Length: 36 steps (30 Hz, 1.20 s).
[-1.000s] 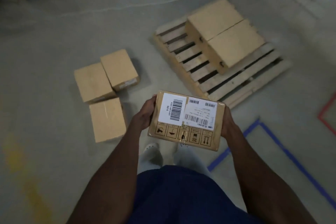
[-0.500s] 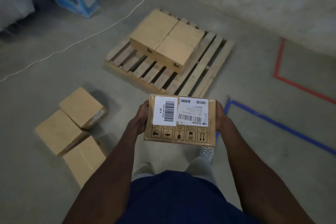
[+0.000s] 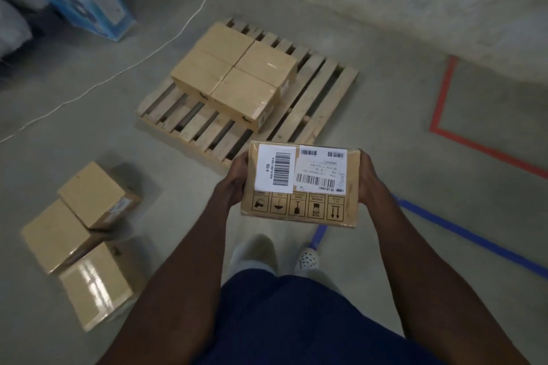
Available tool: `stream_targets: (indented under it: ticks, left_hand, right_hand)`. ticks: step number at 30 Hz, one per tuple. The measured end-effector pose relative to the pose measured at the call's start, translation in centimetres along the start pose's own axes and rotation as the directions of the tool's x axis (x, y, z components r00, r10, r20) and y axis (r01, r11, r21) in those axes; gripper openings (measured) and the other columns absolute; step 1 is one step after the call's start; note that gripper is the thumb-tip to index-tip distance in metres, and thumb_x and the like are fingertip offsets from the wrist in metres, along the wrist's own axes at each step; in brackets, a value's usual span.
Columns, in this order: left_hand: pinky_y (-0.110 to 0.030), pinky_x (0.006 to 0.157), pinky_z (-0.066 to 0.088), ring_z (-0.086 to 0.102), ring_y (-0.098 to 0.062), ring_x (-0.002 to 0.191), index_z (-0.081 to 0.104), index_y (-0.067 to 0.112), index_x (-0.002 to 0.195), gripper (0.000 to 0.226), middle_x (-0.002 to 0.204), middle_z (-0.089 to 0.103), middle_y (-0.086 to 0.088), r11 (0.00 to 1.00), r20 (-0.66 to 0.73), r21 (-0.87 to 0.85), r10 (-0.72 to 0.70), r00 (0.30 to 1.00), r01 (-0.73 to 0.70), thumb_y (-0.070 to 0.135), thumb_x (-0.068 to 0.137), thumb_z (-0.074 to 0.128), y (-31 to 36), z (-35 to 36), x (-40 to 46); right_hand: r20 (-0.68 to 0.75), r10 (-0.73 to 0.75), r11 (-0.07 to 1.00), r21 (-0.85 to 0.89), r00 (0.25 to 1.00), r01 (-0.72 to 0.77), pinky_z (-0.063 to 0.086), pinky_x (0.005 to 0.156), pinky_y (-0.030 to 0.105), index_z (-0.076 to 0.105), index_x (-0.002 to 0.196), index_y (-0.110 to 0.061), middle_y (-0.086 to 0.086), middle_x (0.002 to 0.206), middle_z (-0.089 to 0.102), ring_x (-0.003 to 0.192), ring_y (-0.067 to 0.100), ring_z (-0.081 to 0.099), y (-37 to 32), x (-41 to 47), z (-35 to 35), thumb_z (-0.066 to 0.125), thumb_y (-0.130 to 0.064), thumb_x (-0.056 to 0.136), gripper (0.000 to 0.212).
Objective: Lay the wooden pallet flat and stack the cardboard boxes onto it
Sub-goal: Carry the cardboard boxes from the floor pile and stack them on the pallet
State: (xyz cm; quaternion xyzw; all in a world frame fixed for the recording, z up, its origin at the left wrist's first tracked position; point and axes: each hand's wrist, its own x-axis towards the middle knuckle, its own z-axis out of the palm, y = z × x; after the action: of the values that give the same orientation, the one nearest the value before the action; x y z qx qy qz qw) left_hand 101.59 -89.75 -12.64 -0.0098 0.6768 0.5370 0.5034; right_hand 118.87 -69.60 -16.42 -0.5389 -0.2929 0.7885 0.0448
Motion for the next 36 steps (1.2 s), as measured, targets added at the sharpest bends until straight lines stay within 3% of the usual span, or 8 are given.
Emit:
stream_targets:
  ticks: [8,11,15,19,22,28,32,36]
  left_hand:
    - [-0.049,0.092,0.053,0.067,-0.036,0.107,0.066,0.008,0.122,0.058,0.115,0.071,-0.016,0.996,0.079,-0.089,0.008,0.997,-0.001,0.047,0.102,0.027,6.5,7.8,9.4]
    - [-0.058,0.103,0.043,0.061,-0.043,0.113,0.069,0.005,0.113,0.058,0.119,0.067,-0.022,0.998,0.036,-0.067,-0.018,0.999,0.020,0.048,0.095,0.035,9.1,8.9,14.6]
    - [-0.042,0.075,0.047,0.056,-0.032,0.086,0.068,0.013,0.093,0.046,0.096,0.059,-0.019,0.994,-0.012,-0.067,-0.092,0.996,0.091,0.052,0.085,0.043,13.0,10.5,20.8]
    - [-0.034,0.062,0.043,0.053,-0.024,0.068,0.057,0.013,0.084,0.029,0.077,0.055,-0.007,0.990,-0.051,-0.097,-0.109,0.993,0.103,0.041,0.079,0.053,18.1,13.0,24.5]
    - [-0.033,0.064,0.042,0.053,-0.023,0.068,0.054,0.015,0.077,0.023,0.071,0.055,-0.005,0.991,-0.119,-0.105,-0.096,0.988,0.084,0.037,0.080,0.053,21.6,14.0,26.8]
    - [-0.033,0.067,0.043,0.056,-0.024,0.078,0.055,0.023,0.078,0.016,0.073,0.059,-0.002,0.985,-0.226,-0.168,-0.087,0.970,0.049,0.038,0.075,0.058,26.9,15.8,31.6]
    - [-0.036,0.075,0.046,0.055,-0.026,0.091,0.060,0.027,0.100,0.022,0.098,0.062,-0.008,0.968,-0.326,-0.249,-0.100,0.940,0.016,0.035,0.079,0.056,28.7,18.3,35.9]
    - [-0.039,0.083,0.044,0.055,-0.029,0.095,0.058,0.034,0.096,0.013,0.113,0.060,-0.015,0.919,-0.444,-0.394,-0.164,0.881,-0.027,0.033,0.084,0.054,30.8,22.0,38.9]
  right_hand:
    - [0.024,-0.058,0.964,-0.259,0.998,0.062,0.045,0.079,0.039,0.067,0.071,-0.018,0.011,0.087,0.066,0.081,0.031,0.062,-13.0,7.9,-4.5,0.054,-0.042,0.069,0.027]
    - [0.017,-0.080,0.914,-0.398,0.997,0.081,0.040,0.067,0.034,0.065,0.068,-0.023,0.008,0.086,0.064,0.080,0.028,0.059,-18.6,11.6,-4.7,0.055,-0.048,0.068,0.027]
    - [0.062,-0.091,0.858,-0.502,0.994,0.109,0.040,0.069,0.035,0.062,0.067,-0.023,0.005,0.077,0.065,0.078,0.027,0.057,-26.8,17.0,-3.9,0.052,-0.045,0.077,0.025]
    - [0.105,-0.088,0.797,-0.589,0.991,0.133,0.042,0.077,0.041,0.061,0.099,-0.015,0.014,0.093,0.065,0.086,0.030,0.059,-34.9,21.3,-1.4,0.054,-0.042,0.081,0.033]
    - [0.148,-0.064,0.758,-0.636,0.987,0.145,0.047,0.073,0.038,0.059,0.113,-0.011,0.014,0.094,0.068,0.083,0.028,0.062,-40.0,24.1,1.3,0.057,-0.039,0.086,0.039]
    - [0.261,0.034,0.612,-0.769,0.965,0.187,0.048,0.063,0.032,0.062,0.102,-0.016,0.009,0.086,0.069,0.075,0.023,0.062,-48.3,30.4,5.9,0.055,-0.038,0.091,0.025]
    - [0.328,0.116,0.518,-0.825,0.937,0.225,0.046,0.061,0.031,0.063,0.101,-0.021,0.007,0.087,0.069,0.075,0.022,0.062,-53.2,35.9,8.0,0.056,-0.036,0.090,0.020]
    - [0.341,0.240,0.407,-0.886,0.909,0.224,0.052,0.070,0.035,0.063,0.114,-0.025,0.006,0.101,0.071,0.088,0.026,0.065,-57.7,40.3,10.4,0.060,-0.030,0.087,0.028]
